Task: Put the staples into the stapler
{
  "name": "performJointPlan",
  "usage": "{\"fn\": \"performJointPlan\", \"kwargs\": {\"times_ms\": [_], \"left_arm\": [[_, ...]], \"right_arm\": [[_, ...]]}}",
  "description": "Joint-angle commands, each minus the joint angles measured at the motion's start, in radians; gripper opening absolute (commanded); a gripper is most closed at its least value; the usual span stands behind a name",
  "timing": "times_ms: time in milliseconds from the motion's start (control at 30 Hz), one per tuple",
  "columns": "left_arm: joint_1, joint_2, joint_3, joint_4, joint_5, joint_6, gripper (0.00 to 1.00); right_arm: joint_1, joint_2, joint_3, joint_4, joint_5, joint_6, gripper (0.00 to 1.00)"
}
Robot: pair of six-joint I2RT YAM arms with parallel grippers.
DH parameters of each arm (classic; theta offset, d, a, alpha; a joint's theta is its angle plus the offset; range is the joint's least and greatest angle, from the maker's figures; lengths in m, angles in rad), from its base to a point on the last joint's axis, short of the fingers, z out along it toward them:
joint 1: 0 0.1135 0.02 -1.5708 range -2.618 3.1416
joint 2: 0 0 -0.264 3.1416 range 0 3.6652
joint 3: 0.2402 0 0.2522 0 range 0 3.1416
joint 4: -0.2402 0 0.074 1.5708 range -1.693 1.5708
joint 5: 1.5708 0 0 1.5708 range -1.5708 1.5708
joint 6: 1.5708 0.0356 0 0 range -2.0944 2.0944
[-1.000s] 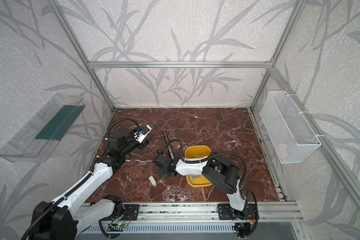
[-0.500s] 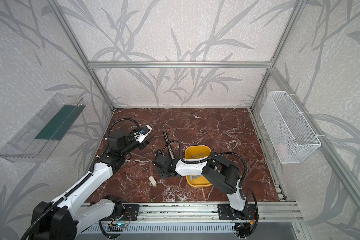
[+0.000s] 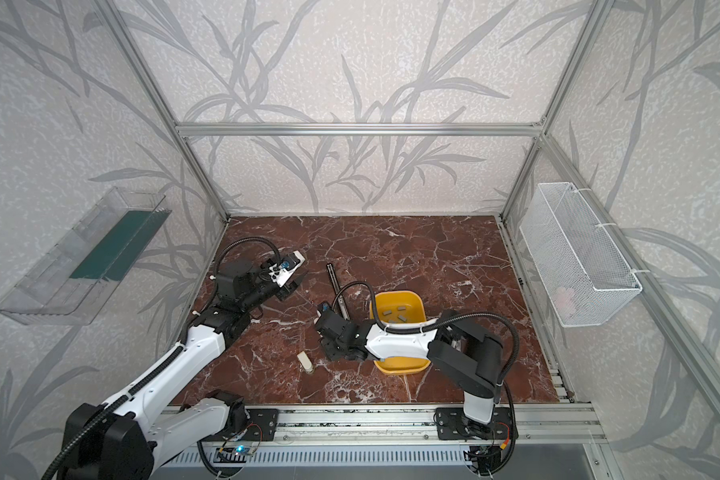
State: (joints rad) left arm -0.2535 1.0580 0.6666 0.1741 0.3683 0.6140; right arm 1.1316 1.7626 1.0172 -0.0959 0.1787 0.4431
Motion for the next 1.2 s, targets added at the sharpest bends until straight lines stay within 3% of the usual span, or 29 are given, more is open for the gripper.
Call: {"fn": "performJointPlan", "kwargs": {"times_ms": [0,300,433,600,733,900,1100,1167], "left_arm": [[-0.004,-0.022,0.013,-0.025,0.009,0.043,0.59],[-0.007,-0.057,0.15,-0.344,0.17,0.121,0.53],[-0.014,-0.111,0.204,-0.668,0.25,0.328,0.51],[-0.097,-0.142,0.129,-0.868,0.148,0.637,0.51],[-0.21,-0.1,0.034,-0.88,0.101,0.779,0.48],[-0.332,-0.065,-0.007,-0.917,0.057,0.828,0.5],[-0.48,-0.031,-0.081,-0.994,-0.194,0.878,0.51],[-0.507,-0.046,-0.103,-0.988,-0.223,0.88,0.52]], "right_arm": [[0.006,-0.144,-0.065,0.094,0.086,-0.039,0.7],[-0.008,-0.437,-0.259,0.224,0.217,-0.158,0.8],[-0.015,-0.502,-0.317,0.279,0.264,-0.187,0.8],[-0.03,-0.538,-0.342,0.287,0.282,-0.19,0.8],[-0.035,-0.558,-0.353,0.294,0.302,-0.205,0.8],[-0.052,-0.558,-0.36,0.295,0.266,-0.188,0.8],[-0.052,-0.537,-0.35,0.285,0.248,-0.179,0.8],[-0.052,-0.534,-0.35,0.283,0.25,-0.176,0.8]]}}
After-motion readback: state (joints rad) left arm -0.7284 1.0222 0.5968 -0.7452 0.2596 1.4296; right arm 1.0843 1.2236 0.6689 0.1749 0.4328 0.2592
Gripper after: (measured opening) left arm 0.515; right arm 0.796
